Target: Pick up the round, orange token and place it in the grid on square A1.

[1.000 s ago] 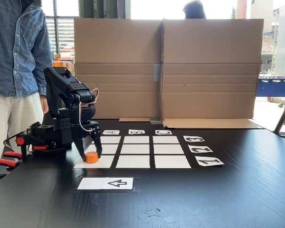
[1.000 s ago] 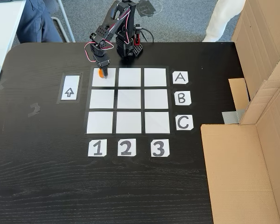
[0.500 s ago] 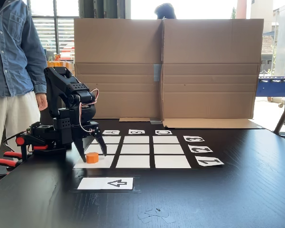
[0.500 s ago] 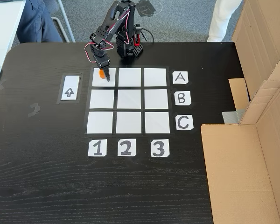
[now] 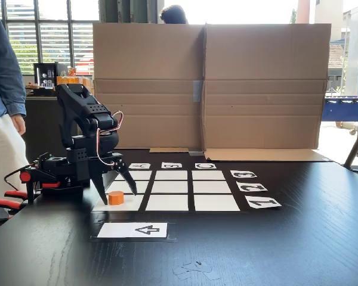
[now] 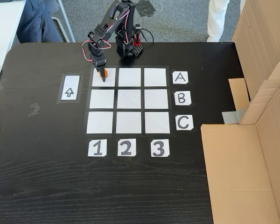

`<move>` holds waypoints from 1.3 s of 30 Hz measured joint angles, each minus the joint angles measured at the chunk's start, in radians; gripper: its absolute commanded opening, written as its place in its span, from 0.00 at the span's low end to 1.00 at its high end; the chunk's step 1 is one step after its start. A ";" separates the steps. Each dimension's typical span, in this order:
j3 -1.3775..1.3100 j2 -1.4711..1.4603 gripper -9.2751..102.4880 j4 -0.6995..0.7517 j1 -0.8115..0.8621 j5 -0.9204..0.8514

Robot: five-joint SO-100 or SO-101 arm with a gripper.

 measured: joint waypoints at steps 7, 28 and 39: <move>-0.103 0.014 0.39 0.063 0.023 0.000; -0.399 0.364 0.39 0.279 0.417 -0.026; -0.411 0.595 0.35 0.272 0.739 -0.064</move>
